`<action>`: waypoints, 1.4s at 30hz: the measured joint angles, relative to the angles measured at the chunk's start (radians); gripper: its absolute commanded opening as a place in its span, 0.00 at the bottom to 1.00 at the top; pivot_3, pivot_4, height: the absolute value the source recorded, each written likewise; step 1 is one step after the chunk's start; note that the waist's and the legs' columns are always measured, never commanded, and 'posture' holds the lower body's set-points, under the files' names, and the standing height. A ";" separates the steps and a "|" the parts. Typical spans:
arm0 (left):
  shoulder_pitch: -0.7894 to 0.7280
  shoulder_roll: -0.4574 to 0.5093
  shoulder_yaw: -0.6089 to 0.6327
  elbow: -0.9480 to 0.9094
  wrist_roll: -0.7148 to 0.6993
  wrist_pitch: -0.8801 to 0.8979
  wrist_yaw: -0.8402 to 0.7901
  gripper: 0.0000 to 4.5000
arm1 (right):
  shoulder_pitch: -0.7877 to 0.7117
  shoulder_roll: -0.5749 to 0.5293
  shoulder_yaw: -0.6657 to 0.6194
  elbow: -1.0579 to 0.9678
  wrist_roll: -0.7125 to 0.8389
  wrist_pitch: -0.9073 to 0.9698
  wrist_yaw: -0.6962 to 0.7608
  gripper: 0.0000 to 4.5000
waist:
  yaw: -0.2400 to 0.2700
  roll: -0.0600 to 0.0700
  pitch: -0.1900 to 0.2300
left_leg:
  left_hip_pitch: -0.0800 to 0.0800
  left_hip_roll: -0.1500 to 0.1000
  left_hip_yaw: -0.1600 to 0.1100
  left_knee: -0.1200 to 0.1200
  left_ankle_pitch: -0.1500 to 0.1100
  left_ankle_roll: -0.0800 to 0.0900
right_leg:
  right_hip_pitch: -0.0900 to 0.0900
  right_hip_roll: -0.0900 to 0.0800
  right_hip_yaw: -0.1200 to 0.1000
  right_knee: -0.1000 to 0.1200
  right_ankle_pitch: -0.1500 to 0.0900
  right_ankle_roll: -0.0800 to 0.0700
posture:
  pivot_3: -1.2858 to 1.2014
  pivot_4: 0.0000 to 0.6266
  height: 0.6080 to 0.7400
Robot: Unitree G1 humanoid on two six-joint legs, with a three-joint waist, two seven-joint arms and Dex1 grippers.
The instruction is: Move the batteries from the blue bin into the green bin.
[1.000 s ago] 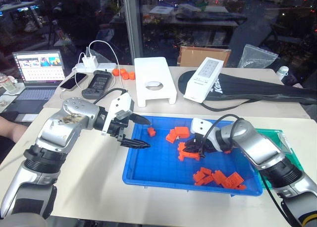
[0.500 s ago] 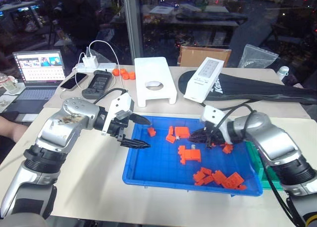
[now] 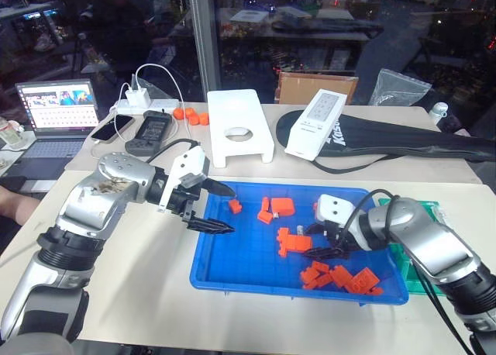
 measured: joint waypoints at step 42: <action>-0.013 -0.005 -0.019 0.026 0.034 -0.036 -0.006 1.00 | -0.078 -0.147 -0.184 0.174 -0.053 0.018 -0.015 0.98 | 0.001 0.000 0.000 | 0.000 0.000 0.000 -0.001 0.000 0.000 | 0.000 0.000 0.000 0.000 0.000 -0.001 | 0.52 0.24 0.74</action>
